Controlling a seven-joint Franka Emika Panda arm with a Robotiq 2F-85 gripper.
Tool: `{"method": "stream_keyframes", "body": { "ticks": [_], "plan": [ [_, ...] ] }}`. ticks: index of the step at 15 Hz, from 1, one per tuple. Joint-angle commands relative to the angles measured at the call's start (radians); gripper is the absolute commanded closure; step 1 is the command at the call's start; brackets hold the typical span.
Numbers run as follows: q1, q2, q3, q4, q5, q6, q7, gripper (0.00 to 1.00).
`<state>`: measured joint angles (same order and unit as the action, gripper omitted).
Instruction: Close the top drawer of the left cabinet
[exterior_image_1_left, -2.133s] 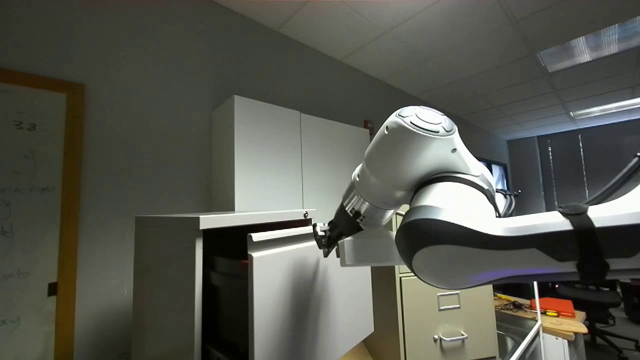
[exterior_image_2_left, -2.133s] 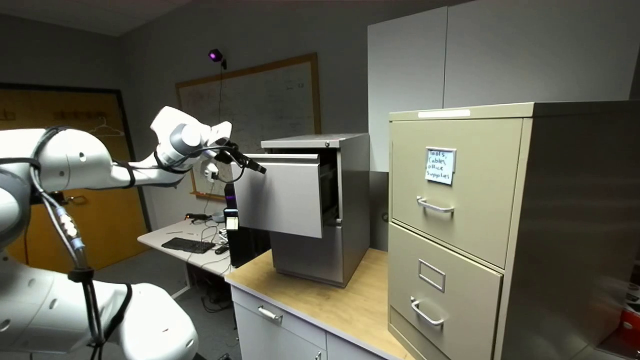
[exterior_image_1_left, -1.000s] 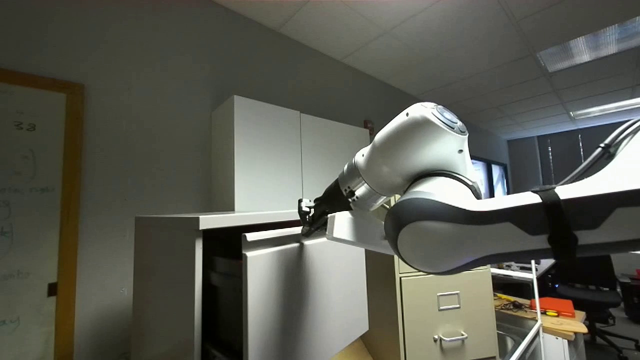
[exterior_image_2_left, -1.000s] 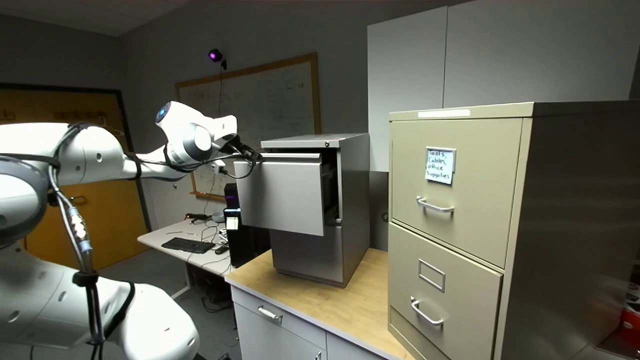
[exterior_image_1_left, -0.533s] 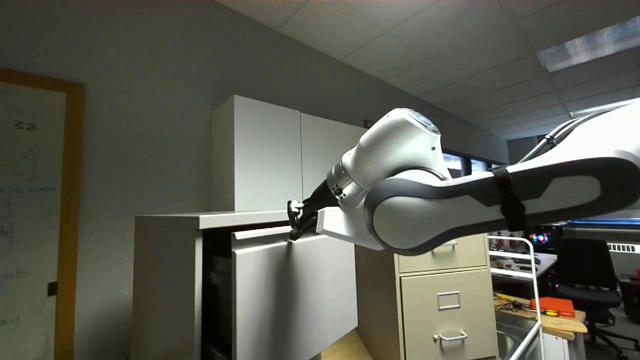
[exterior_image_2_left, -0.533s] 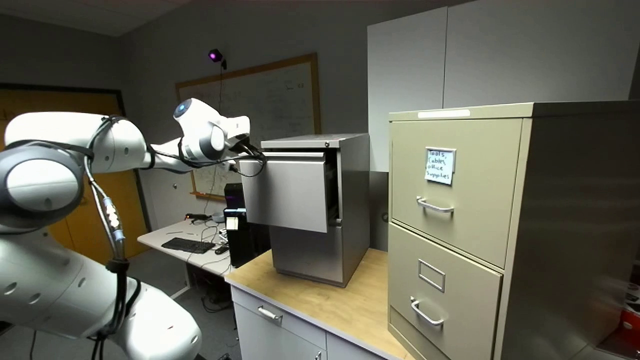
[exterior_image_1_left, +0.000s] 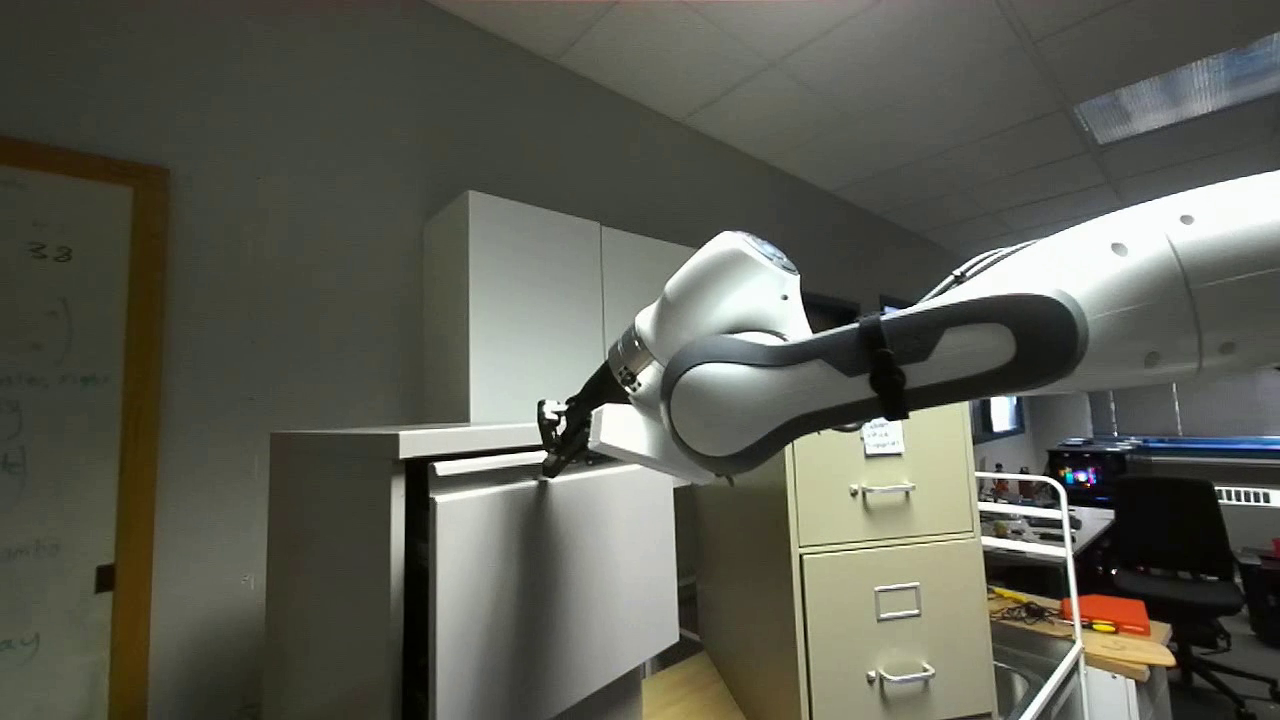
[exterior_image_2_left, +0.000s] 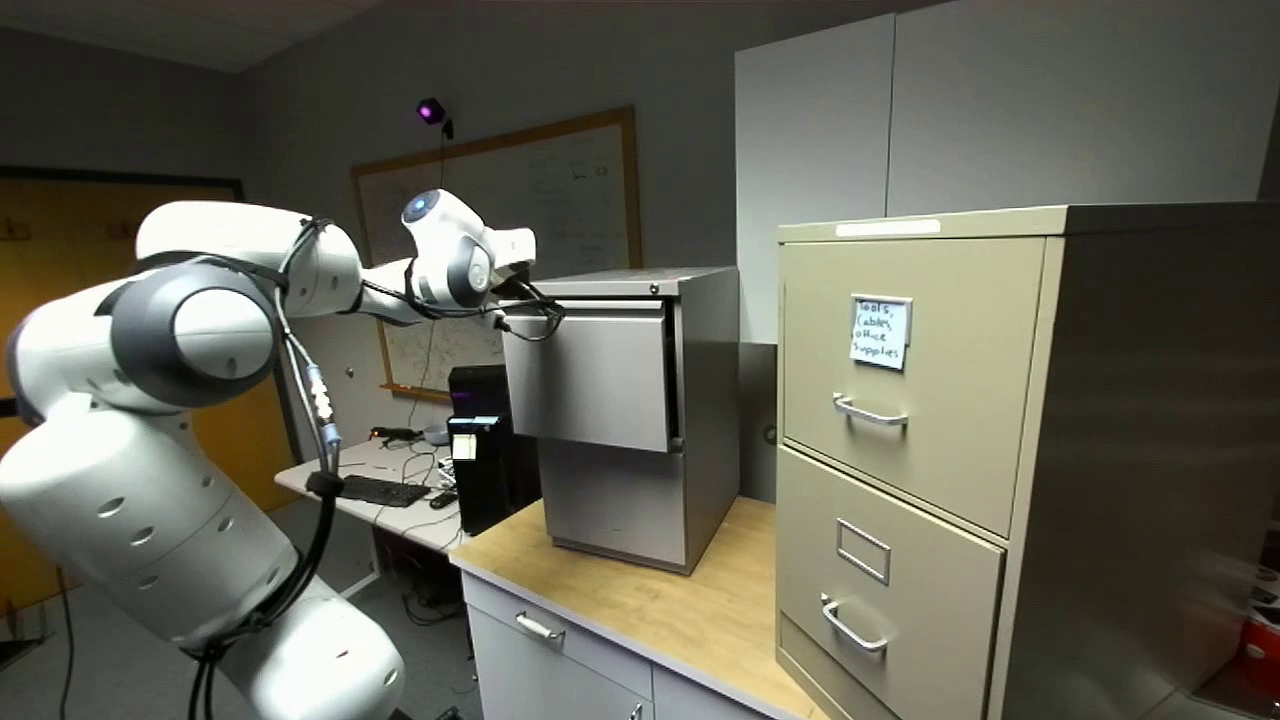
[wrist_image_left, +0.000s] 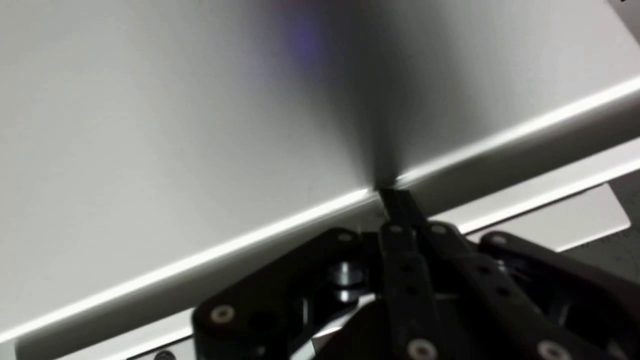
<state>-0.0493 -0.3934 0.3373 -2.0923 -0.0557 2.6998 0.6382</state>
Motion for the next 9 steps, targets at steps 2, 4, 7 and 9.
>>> {"method": "stream_keyframes", "body": {
  "ticks": [2,4,7,9],
  "plan": [
    [0.035,0.16,-0.033,0.18,0.016,-0.047,-0.055,1.0],
    [0.048,0.202,-0.045,0.229,0.016,-0.071,-0.059,1.0],
    [0.073,0.258,-0.069,0.304,0.023,-0.11,-0.07,1.0],
    [0.091,0.288,-0.087,0.346,0.036,-0.133,-0.083,1.0]
  ]
}}
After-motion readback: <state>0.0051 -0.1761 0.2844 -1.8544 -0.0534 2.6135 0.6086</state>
